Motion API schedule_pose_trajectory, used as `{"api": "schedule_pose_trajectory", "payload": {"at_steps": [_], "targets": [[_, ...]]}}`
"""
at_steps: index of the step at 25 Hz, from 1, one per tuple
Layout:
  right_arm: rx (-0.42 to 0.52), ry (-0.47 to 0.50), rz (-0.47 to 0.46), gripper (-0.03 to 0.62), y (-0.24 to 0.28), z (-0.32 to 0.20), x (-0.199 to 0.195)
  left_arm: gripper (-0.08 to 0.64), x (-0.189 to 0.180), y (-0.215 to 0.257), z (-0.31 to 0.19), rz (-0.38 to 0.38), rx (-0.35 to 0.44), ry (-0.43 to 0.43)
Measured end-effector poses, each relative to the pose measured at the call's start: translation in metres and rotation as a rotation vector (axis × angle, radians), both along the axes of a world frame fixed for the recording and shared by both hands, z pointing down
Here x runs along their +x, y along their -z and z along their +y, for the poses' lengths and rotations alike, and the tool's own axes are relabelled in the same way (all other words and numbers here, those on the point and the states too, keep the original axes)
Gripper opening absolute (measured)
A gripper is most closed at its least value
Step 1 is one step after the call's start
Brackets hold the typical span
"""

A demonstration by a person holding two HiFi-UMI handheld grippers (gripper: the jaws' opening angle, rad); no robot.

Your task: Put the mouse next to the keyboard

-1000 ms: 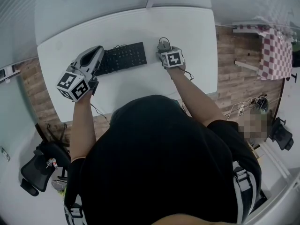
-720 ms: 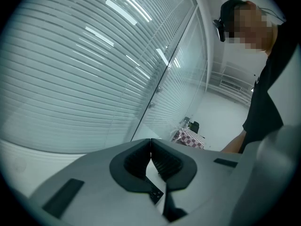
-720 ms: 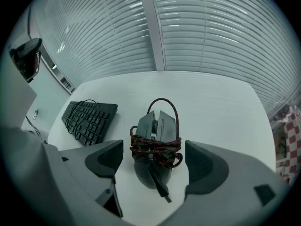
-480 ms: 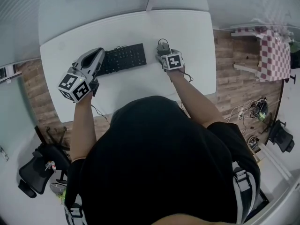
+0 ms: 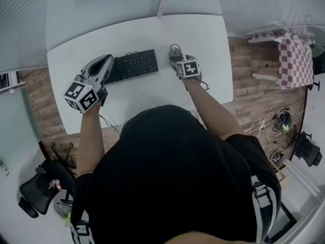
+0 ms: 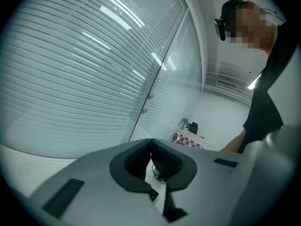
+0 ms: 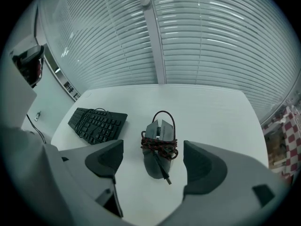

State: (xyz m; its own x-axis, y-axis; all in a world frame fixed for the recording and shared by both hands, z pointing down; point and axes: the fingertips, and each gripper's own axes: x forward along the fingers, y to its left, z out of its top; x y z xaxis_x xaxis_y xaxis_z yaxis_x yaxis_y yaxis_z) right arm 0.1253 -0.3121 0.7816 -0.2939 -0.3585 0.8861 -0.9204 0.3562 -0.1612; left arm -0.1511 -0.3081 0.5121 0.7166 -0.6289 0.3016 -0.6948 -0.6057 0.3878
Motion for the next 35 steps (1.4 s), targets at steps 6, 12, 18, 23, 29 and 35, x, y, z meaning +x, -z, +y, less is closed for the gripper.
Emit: {"api": "schedule_pose_trajectory", "payload": {"at_steps": [6, 12, 18, 23, 29, 35], "targets": [[0.059, -0.028, -0.002, 0.411, 0.025, 0.003, 0.008, 0.023, 0.001, 0.014, 0.018, -0.002, 0.025, -0.003], [0.11, -0.053, -0.015, 0.398, 0.048, 0.007, 0.017, 0.023, -0.002, 0.026, 0.034, -0.006, 0.053, -0.002], [0.202, -0.118, -0.035, 0.198, 0.08, 0.006, 0.03, 0.023, -0.004, 0.035, 0.053, -0.008, 0.067, -0.005], [0.241, -0.14, -0.055, 0.121, 0.101, 0.013, 0.033, 0.023, -0.012, 0.042, 0.07, -0.011, 0.078, -0.009], [0.285, -0.168, -0.104, 0.075, 0.129, 0.017, 0.034, 0.023, -0.016, 0.05, 0.085, -0.013, 0.091, -0.016], [0.375, -0.203, -0.134, 0.043, 0.164, 0.017, 0.034, 0.023, -0.023, 0.052, 0.101, -0.012, 0.094, -0.028]]}}
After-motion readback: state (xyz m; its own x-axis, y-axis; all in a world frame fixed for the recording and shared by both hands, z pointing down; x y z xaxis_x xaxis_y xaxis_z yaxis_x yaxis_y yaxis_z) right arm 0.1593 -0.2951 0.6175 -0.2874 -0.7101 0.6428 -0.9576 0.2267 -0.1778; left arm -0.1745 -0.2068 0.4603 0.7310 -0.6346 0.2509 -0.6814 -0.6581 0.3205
